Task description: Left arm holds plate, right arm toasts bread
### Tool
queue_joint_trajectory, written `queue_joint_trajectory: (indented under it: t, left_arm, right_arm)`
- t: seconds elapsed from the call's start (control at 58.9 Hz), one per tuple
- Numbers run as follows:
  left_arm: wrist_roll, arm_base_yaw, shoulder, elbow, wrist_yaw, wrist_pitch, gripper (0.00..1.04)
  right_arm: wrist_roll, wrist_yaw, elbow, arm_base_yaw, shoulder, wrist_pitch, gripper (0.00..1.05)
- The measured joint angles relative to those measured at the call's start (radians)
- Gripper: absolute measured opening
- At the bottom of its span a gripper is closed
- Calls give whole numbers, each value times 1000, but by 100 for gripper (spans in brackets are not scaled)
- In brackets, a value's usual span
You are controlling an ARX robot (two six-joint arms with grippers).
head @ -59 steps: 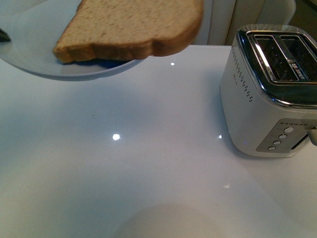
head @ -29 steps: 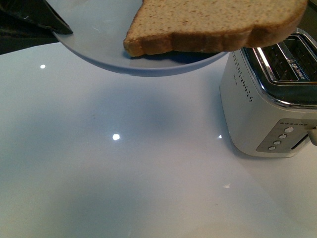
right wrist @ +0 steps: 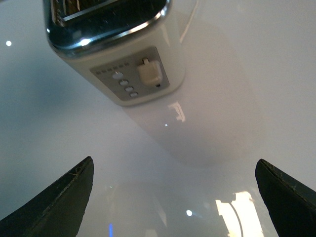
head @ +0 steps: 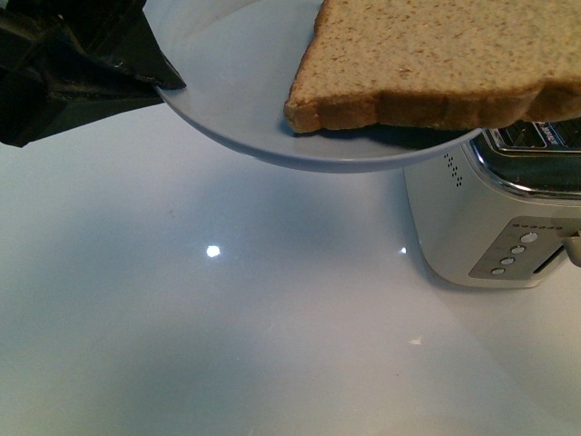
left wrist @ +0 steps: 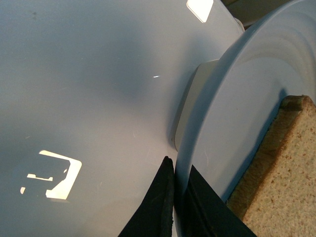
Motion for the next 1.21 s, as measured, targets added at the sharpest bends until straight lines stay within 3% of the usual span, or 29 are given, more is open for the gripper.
queue_joint_trajectory:
  t: [0.221,0.408,0.713,0.917,1.206]
  left_arm:
    - [-1,-13,0,0,3,-11,3]
    - [-1,-13,0,0,4,-13,3]
    - [-2,-13,0,0,10,-15,3]
    - [-5,-13,0,0,11,-19,3]
    - [-21,-13,0,0,18,-19,3]
  right_arm:
    - [124,-6,112,90,255,251,96]
    - [249,-14,244,151,426,380,96]
    - [428,-23,352,256,586,457,96]
    - [502,-23,354,281,624,472,96]
    - [603,-49,353,291,654,502,54]
